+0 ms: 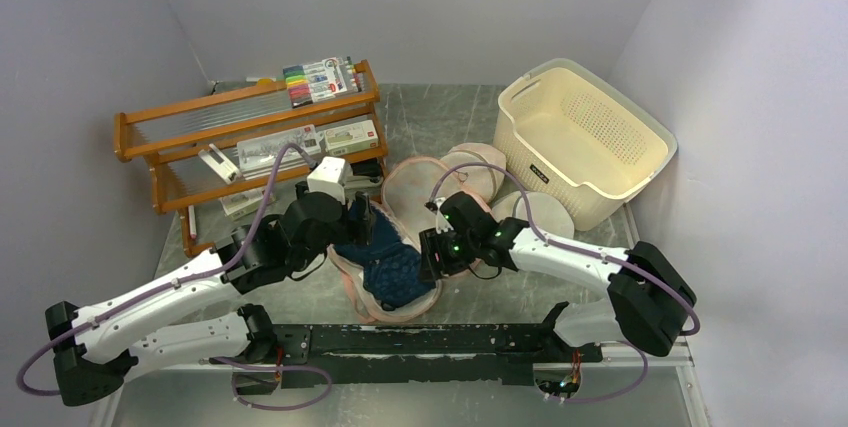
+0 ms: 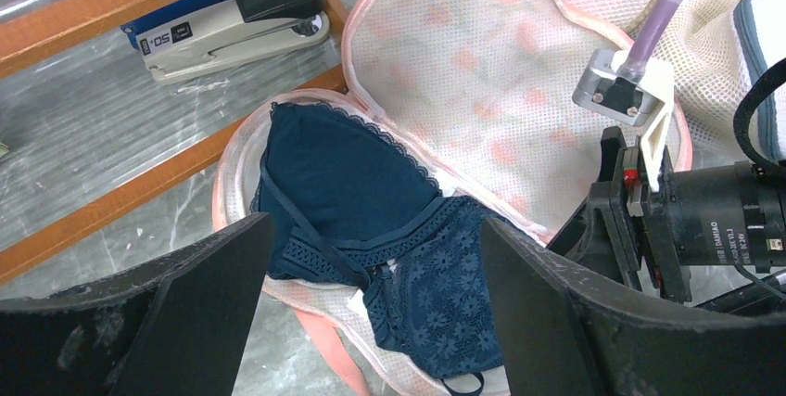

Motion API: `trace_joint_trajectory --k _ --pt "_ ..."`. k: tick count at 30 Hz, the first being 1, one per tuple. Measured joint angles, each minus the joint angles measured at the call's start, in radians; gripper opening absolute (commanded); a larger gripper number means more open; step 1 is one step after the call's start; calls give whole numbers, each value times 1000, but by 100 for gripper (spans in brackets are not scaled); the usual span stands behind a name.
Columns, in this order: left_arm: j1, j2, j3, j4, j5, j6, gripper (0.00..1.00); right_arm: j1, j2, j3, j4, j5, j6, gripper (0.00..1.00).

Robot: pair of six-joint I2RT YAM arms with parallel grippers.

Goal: Unzip the laundry bag and remove the bra

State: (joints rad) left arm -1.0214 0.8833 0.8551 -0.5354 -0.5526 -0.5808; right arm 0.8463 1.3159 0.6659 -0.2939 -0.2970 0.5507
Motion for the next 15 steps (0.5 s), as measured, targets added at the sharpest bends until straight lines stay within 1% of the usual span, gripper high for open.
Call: trace_joint_trajectory --k 7,11,15 --pt "0 -8 -5 0 0 0 93 31 -3 3 -3 10 22 50" --pt "0 -8 -7 0 0 0 93 40 -3 5 -11 25 30 55" --pt "0 -8 -7 0 0 0 93 42 -3 18 -38 52 29 56"
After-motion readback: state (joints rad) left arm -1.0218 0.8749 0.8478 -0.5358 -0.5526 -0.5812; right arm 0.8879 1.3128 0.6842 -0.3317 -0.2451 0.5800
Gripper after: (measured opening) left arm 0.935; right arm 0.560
